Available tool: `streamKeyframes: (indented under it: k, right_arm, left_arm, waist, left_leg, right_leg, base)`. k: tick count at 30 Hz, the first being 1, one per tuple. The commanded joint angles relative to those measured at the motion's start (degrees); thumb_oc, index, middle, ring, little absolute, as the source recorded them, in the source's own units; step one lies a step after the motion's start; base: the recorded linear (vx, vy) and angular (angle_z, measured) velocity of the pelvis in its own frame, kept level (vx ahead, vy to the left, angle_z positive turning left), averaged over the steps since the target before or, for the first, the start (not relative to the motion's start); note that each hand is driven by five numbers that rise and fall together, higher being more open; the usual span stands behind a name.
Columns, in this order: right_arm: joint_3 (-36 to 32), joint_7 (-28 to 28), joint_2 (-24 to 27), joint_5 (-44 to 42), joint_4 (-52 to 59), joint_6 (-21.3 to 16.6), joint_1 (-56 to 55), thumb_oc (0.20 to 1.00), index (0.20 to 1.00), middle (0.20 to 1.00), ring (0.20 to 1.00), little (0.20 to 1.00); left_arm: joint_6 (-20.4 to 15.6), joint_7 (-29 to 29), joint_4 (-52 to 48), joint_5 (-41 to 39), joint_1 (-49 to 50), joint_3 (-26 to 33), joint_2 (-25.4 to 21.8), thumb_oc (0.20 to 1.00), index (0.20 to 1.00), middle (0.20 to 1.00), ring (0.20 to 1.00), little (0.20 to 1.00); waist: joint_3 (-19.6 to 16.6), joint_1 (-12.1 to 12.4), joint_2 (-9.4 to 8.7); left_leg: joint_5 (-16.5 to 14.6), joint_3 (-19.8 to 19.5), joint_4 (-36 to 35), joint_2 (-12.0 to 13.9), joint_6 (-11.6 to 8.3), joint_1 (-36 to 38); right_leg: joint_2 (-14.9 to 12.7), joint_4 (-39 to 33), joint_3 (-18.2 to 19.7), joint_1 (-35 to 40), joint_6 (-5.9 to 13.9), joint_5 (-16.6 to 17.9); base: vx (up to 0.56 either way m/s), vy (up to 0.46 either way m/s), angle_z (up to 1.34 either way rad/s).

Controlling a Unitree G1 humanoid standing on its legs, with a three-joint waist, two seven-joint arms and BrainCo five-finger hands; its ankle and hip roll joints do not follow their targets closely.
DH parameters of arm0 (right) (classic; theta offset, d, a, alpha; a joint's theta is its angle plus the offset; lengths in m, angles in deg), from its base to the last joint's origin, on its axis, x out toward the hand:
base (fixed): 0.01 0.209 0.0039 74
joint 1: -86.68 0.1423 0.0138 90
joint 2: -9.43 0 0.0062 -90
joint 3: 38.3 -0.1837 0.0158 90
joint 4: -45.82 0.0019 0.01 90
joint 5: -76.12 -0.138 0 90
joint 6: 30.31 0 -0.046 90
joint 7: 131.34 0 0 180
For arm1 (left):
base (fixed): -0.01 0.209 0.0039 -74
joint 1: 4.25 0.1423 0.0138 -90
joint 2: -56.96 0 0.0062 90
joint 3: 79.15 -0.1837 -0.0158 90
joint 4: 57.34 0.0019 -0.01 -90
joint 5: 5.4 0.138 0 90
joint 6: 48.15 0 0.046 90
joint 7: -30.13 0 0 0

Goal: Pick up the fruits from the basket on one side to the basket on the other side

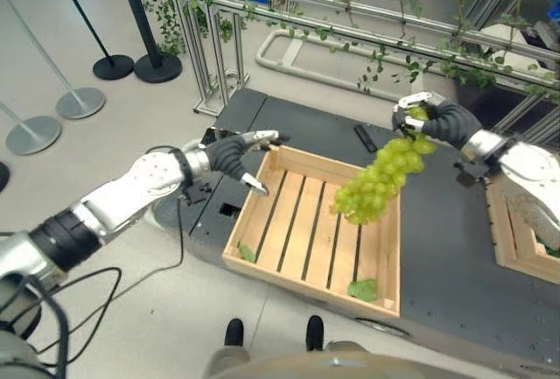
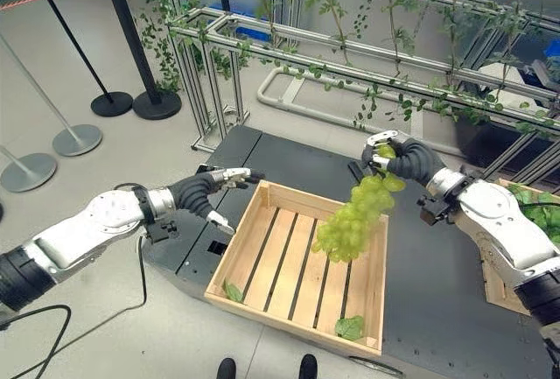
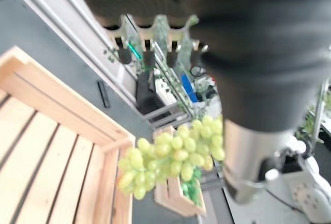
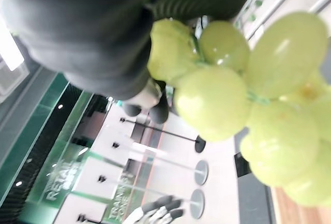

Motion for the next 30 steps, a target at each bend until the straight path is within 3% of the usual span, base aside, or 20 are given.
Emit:
streamKeyframes:
  k: [1,12,30]
  right_arm:
    - [0.15,1.35,-1.24,-2.16,2.15,-3.06,7.68,0.2,0.2,0.2,0.2,0.2]
    - [3.14,1.82,-3.47,-0.99,3.84,-3.02,11.75,0.2,0.2,0.2,0.2,0.2]
    - [7.64,1.31,-7.62,-0.48,8.42,-2.18,15.69,0.2,0.2,0.2,0.2,0.2]
  left_arm:
    - [-1.92,1.08,3.4,-3.03,-7.09,-0.17,3.8,1.0,1.0,1.0,1.0,1.0]
    - [-1.56,2.17,5.16,-0.21,-10.11,-2.69,11.47,1.0,1.0,1.0,1.0,1.0]
    - [-0.53,3.28,7.7,-0.15,-8.17,-1.5,21.77,1.0,1.0,1.0,1.0,1.0]
  waist:
    - [-2.64,0.31,-1.53]
    - [-3.01,-0.02,-1.5]
    - [-2.76,-0.52,-1.62]
  left_leg:
    - [-6.43,0.74,2.8,-3.36,2.76,0.14]
    - [-6.67,0.79,2.85,-3.53,3.0,0.24]
    - [-7.21,1.05,3.52,-3.6,3.35,0.4]
  right_leg:
    - [-1.65,5.22,-2.4,1.9,5.91,-7.82]
    - [-1.76,5.0,-2.04,1.99,5.85,-7.74]
    - [-1.69,5.14,-1.25,2.1,5.52,-8.17]
  base:
    - [0.0,0.0,0.0]
    - [0.0,0.003,-0.05]
    - [0.0,0.0,0.0]
